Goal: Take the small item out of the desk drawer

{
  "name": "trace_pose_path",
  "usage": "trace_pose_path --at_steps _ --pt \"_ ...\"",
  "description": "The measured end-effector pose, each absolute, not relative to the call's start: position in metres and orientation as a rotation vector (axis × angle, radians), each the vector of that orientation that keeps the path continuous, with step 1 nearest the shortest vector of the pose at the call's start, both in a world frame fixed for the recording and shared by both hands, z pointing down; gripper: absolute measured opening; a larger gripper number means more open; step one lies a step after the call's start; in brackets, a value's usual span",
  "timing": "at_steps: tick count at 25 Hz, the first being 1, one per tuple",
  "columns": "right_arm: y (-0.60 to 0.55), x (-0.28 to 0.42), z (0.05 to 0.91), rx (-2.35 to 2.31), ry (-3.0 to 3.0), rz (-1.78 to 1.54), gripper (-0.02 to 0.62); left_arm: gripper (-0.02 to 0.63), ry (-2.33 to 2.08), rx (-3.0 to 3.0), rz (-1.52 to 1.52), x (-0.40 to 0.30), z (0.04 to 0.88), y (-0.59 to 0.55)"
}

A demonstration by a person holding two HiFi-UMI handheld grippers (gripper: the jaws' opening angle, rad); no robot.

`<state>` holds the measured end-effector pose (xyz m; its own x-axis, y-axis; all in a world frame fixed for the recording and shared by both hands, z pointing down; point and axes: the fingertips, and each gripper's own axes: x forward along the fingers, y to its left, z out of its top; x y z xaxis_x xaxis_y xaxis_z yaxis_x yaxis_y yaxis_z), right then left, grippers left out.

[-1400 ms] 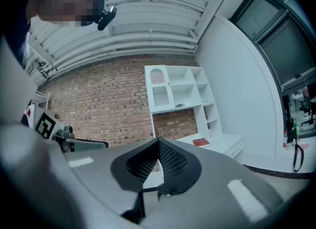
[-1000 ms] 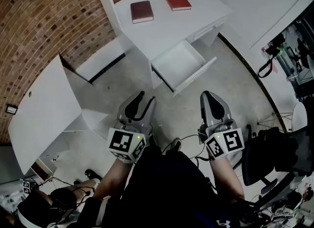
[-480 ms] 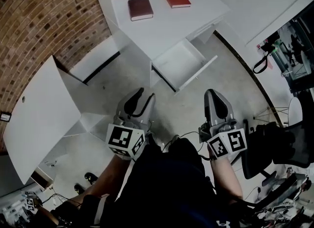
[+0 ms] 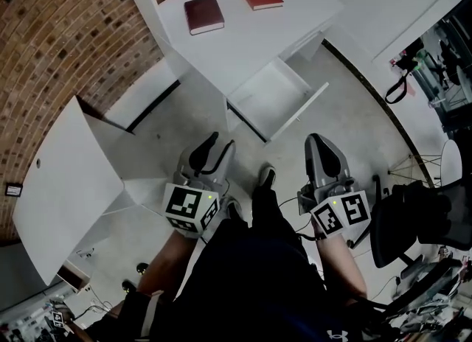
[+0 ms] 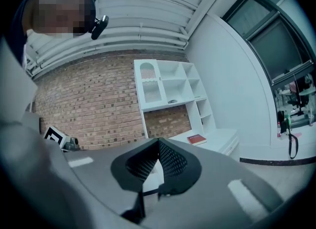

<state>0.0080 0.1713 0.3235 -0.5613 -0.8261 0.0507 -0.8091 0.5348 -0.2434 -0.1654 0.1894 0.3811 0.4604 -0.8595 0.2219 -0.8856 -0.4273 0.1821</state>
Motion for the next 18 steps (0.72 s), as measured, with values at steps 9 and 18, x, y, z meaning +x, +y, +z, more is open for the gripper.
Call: trace_pose_path --at_steps 9,18 --pt "0.078 0.028 0.344 -1.353 2.699 -0.472 0.003 0.158 -1.565 2.396 0.207 -0.15 0.39 0.105" --pt "-0.003 0.051 0.369 -1.252 2.742 -0.596 0.003 0.158 -1.594 2.319 0.254 -0.109 0.408 0.031"
